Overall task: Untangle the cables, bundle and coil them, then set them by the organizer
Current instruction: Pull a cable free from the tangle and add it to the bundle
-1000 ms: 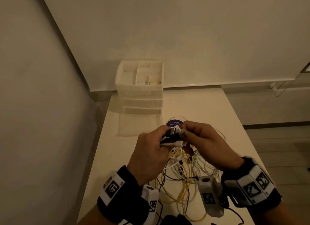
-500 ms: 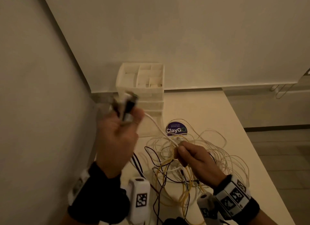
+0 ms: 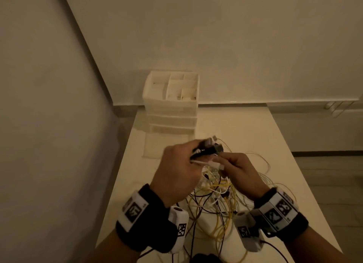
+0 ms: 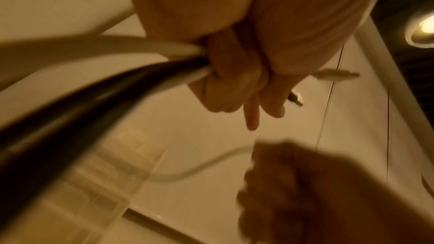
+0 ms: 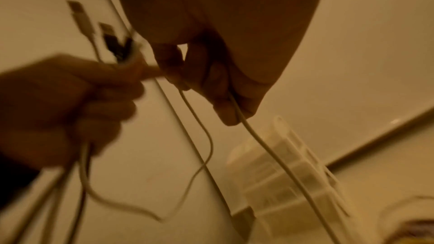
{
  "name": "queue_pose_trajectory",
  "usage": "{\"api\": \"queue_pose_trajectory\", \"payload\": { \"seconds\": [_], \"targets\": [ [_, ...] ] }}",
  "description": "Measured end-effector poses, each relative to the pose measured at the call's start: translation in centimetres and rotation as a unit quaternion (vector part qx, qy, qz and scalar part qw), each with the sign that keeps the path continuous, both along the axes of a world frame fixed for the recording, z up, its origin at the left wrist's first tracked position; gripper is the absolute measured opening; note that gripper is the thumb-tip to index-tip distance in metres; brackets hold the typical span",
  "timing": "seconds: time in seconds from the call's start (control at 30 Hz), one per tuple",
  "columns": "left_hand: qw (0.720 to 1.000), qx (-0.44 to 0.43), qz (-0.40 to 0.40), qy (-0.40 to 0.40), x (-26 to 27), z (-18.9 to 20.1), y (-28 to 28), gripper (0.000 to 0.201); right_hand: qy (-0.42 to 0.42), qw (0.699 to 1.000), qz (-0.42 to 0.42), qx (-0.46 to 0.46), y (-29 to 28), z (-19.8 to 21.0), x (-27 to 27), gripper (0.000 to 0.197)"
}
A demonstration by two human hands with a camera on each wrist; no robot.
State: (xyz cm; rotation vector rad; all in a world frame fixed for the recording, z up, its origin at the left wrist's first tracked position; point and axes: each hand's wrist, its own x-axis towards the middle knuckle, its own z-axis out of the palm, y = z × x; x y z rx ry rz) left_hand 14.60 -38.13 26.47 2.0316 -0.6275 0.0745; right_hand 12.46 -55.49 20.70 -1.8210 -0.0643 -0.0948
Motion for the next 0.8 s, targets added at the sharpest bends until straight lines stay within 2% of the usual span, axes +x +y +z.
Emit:
{"api": "queue_pose_trajectory", "payload": {
  "seconds": [0.1, 0.17, 0.23, 0.4, 0.5, 0.57, 0.67, 0.73, 0.8],
  "targets": [
    [0.999, 0.032, 0.001, -0.02, 0.7, -1.5, -1.1, 0.021, 0.016, 0.997, 0.031, 0.068, -0.2, 2.5, 0.6, 0.035],
    [0.998, 0.005, 0.025, -0.052, 0.8, -1.3, -1.5, 0.022, 0.014, 0.993, 0.044, 0.109, -0.4, 3.5, 0.8, 0.029],
    [0.994, -0.04, 0.059, -0.078, 1.0, -0.5, -1.5, 0.023, -0.003, 0.991, 0.072, 0.115, -0.4, 3.9, 0.8, 0.034],
    [0.971, -0.175, 0.154, -0.047, 3.1, 2.3, 0.9, 0.015, -0.002, 0.995, 0.067, 0.074, -0.9, 1.1, 0.4, 0.039],
    [0.975, -0.128, 0.164, -0.073, 2.9, 3.3, 2.2, 0.016, 0.006, 0.996, 0.047, 0.078, -1.1, -0.6, 0.2, 0.037],
    [0.972, -0.166, 0.163, -0.042, 2.4, 3.3, 2.7, 0.02, 0.009, 0.995, 0.049, 0.086, -0.9, -1.3, -0.1, 0.037],
    [0.933, -0.325, 0.148, 0.039, 2.5, 3.6, 4.3, 0.022, 0.042, 0.995, 0.048, 0.072, -0.7, -2.8, -1.0, 0.037],
    [0.931, -0.332, 0.133, 0.07, 2.4, 3.5, 5.2, 0.029, 0.067, 0.995, 0.048, 0.055, -0.8, -3.9, -2.1, 0.034],
    [0.941, -0.306, 0.112, 0.097, 2.0, 3.3, 5.7, 0.027, 0.082, 0.994, 0.059, 0.043, -0.6, -4.4, -3.8, 0.032]
  ]
}}
